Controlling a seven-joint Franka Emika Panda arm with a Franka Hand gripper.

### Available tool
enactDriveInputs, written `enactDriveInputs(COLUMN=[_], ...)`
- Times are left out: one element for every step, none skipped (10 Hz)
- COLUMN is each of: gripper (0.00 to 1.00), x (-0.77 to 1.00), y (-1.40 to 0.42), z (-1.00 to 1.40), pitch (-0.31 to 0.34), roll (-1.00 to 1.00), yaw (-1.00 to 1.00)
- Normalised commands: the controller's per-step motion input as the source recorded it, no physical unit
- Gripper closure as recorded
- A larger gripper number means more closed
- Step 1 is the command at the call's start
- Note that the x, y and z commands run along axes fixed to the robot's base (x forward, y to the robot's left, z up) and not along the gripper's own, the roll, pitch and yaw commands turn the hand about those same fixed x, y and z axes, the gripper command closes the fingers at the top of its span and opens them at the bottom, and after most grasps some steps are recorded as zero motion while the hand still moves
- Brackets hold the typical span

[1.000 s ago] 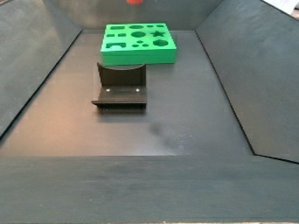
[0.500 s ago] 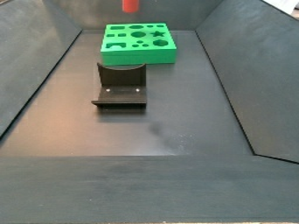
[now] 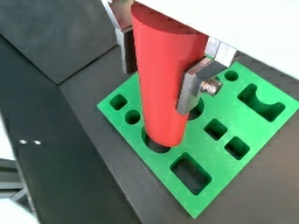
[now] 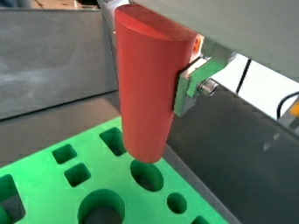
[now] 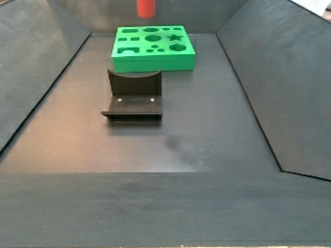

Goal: Pick up the oval object. Move up. Move to above the board. Insert the oval object.
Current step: Insert the oval object.

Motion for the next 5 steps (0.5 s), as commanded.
enactDriveInputs(gripper=[1.00, 1.00, 1.00, 1.00, 1.00], x=[0.00, 0.00, -0.03, -0.09, -0.10], y=[0.00, -0.05, -0.12, -0.06, -0.09], z=[-0.13, -0.33, -0.53, -0.18, -0.03], pitch=[-0.010, -0.057, -0.113, -0.036, -0.030], roll=[0.00, 0.06, 0.06, 0.01, 0.00], yaw=[0.00, 0.00, 0.00, 0.00, -0.08])
